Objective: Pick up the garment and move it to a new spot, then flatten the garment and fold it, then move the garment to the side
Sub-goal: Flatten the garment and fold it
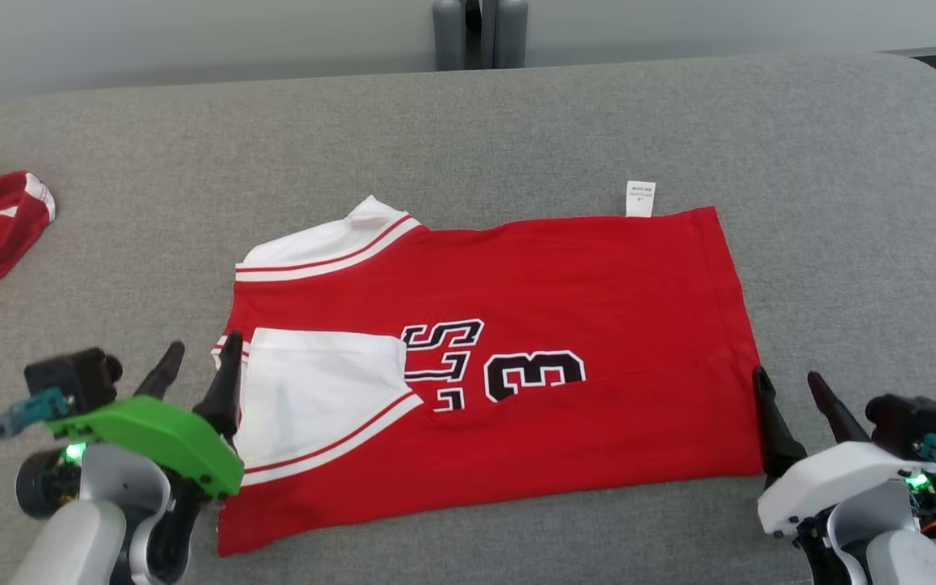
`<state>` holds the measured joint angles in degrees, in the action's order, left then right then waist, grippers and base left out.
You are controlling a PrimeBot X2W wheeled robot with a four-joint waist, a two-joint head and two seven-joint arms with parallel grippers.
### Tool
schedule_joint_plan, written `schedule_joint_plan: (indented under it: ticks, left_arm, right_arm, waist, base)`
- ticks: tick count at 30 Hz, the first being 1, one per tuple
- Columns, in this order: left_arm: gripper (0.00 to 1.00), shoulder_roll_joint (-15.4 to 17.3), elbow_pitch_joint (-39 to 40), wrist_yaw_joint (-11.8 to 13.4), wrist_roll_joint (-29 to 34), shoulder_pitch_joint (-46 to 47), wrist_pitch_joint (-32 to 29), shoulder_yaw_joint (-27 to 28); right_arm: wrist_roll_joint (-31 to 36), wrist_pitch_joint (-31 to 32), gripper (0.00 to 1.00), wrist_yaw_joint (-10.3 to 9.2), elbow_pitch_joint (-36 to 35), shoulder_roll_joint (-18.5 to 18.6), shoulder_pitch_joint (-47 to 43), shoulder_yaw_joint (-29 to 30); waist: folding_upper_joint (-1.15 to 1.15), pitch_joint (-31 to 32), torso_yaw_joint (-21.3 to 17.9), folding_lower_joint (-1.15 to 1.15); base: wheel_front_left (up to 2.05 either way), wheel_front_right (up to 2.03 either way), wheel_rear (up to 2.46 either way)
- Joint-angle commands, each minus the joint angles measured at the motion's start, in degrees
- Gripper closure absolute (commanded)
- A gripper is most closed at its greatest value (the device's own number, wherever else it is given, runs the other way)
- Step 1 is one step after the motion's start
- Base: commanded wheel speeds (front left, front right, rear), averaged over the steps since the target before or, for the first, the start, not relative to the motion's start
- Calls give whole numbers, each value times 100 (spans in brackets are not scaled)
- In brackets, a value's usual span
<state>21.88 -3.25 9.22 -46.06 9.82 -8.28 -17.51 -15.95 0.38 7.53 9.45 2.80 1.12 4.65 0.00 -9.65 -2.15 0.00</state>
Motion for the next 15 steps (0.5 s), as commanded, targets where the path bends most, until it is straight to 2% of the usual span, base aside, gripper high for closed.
schedule_joint_plan:
  ticks: [1, 7, 15]
  left_arm:
    - [0, 77, -61, -52, 90, 274, -101, -69]
    - [0, 130, -462, -207, 416, 1281, -527, -437]
    - [0, -142, -1151, -498, 756, 2285, -625, -889]
  right_arm:
    - [68, 44, 0, -8, -72, 18, 131, -35]
    - [158, 190, 0, -8, -264, 19, 550, -245]
    - [230, 158, 0, -8, -264, 18, 1051, -385]
  waist:
    - [0, -99, -43, 0]
    - [0, -438, -193, 0]
    - [0, -880, -350, 0]
  base:
    - [0, 0, 0]
    - [0, 0, 0]
    - [0, 0, 0]
